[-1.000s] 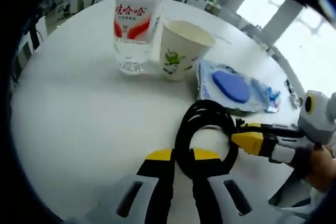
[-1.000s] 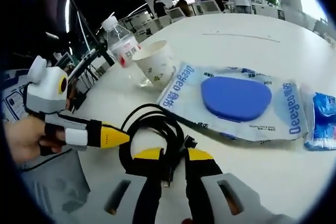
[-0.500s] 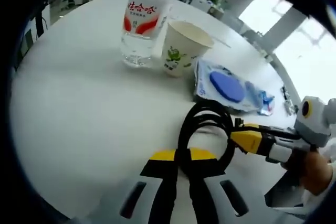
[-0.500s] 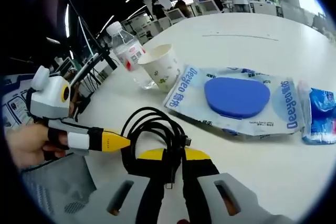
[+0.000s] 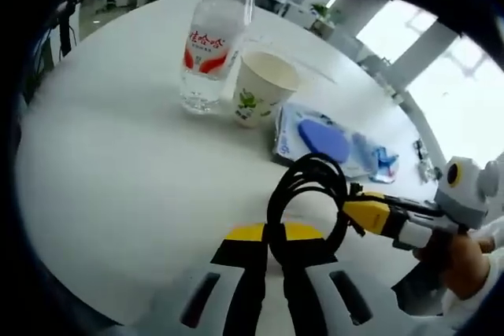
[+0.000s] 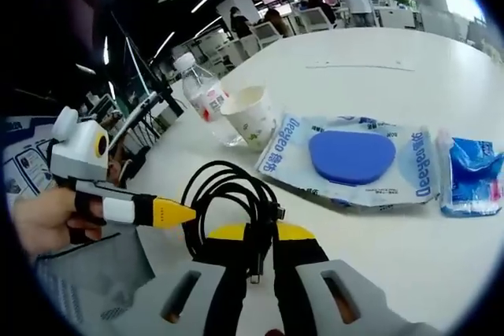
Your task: Arrange the tabletop items into an orderly group along one side of the table until the central work area is clear of visible clutter.
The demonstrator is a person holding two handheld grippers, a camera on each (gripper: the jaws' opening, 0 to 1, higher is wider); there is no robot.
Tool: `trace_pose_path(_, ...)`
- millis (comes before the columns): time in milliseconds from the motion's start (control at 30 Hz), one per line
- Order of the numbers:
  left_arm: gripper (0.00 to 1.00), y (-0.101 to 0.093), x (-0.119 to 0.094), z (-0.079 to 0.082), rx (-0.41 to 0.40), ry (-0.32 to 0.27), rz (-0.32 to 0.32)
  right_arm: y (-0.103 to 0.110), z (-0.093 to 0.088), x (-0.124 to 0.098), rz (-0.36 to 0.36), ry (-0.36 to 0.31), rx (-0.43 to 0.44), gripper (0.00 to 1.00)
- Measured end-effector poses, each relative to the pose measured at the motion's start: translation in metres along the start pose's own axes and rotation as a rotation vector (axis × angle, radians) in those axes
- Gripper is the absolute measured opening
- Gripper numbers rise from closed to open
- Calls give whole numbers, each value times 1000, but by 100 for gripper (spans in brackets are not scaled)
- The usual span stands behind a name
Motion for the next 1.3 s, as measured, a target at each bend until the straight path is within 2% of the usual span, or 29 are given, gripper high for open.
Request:
trace_pose_path(133, 1, -9, -1, 0, 0, -4, -12, -3, -2, -11, -8, -11, 3, 7)
trace_pose_path(233, 1, -16, 0, 1, -64, -17, -39, -7, -2, -17, -17, -17, 10, 7)
trace_pose_path(433, 1, -36, 3, 4, -66, -25, -66, -18, -6, -39, -40, -38, 31, 7)
trace_pose_path(767, 1, -74, 13, 15, -11, -26, -109, -46, 2, -67, -75, -92, 72, 7)
trace_pose_path(900, 1, -88, 17, 17, -24, -24, -126, -54, 0, -80, -89, -113, 92, 7)
trace_pose_path(1033, 1, -103, 25, 17, 44, -5, -140, -68, -1, -88, -108, -122, 125, 7)
trace_pose_path(1300, 1, -128, 39, 17, 73, 33, -174, -89, -3, -110, -135, -154, 177, 7)
Point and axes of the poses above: the point that each gripper's makers call its tool centre point, and the gripper's own axes: x roughly forward along the fingers, y roughly to its left, z roughly out of its top, the point moved 7 cm from there along -x, roughly backward along the fingers, and after that the axes turned 15 degrees about x, right-handed, at the moved point
